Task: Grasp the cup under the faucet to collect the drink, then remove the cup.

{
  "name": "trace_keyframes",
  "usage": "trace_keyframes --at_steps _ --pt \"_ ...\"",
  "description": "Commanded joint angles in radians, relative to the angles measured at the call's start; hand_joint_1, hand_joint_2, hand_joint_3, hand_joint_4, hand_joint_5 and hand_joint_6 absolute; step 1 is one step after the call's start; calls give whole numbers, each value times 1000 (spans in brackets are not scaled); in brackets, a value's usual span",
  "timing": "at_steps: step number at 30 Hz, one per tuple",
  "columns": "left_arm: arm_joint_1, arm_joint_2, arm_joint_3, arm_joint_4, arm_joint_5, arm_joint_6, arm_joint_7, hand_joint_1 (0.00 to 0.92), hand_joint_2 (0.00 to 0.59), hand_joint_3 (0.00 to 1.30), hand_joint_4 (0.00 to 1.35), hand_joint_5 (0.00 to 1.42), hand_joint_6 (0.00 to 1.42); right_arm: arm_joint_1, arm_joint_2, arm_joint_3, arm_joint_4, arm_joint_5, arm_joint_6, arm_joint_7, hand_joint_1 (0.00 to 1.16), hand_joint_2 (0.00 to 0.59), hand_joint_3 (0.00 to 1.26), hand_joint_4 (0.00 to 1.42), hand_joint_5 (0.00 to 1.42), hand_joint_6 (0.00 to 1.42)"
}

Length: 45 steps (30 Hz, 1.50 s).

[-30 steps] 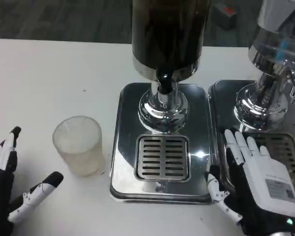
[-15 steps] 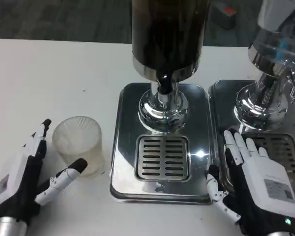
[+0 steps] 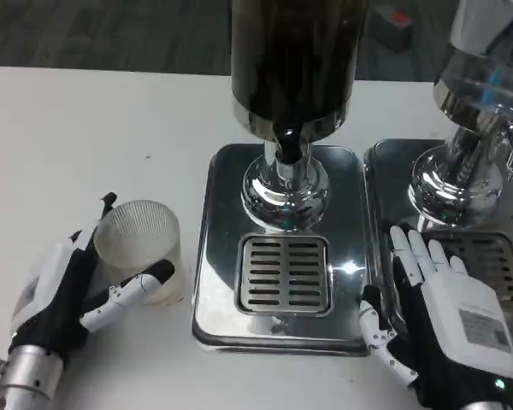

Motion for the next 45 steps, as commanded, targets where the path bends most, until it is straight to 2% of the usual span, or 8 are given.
trace_keyframes --at_steps 1,6,10,15,23,34,45 --pt "-20 -10 -15 39 -18 -43 -46 145 2 0 0 89 21 1 9 0 -5 4 12 2 218 543 29 0 0 14" --pt "-28 -8 -23 62 -29 -75 -78 186 6 0 0 153 69 1 13 0 -5 6 18 5 214 542 34 0 0 26" --pt "-32 -9 -24 73 -28 -92 -70 235 26 0 0 253 192 -2 15 2 -2 6 18 9 212 542 41 0 0 38" --pt "-36 -9 -15 92 -43 -100 -79 279 40 28 99 344 277 -1 18 1 -1 9 17 9 218 536 45 0 0 56" --pt "-41 -7 -19 99 -28 -116 -49 383 78 224 337 522 432 -1 21 1 1 13 14 6 227 535 53 0 0 71" --pt "-32 -5 -17 82 0 -144 85 417 95 437 549 675 569 -3 22 2 8 17 11 4 232 535 59 0 3 84" --pt "-37 -7 -12 78 14 -154 151 429 99 498 608 731 626 -7 28 0 13 19 13 -2 235 535 63 0 4 92"
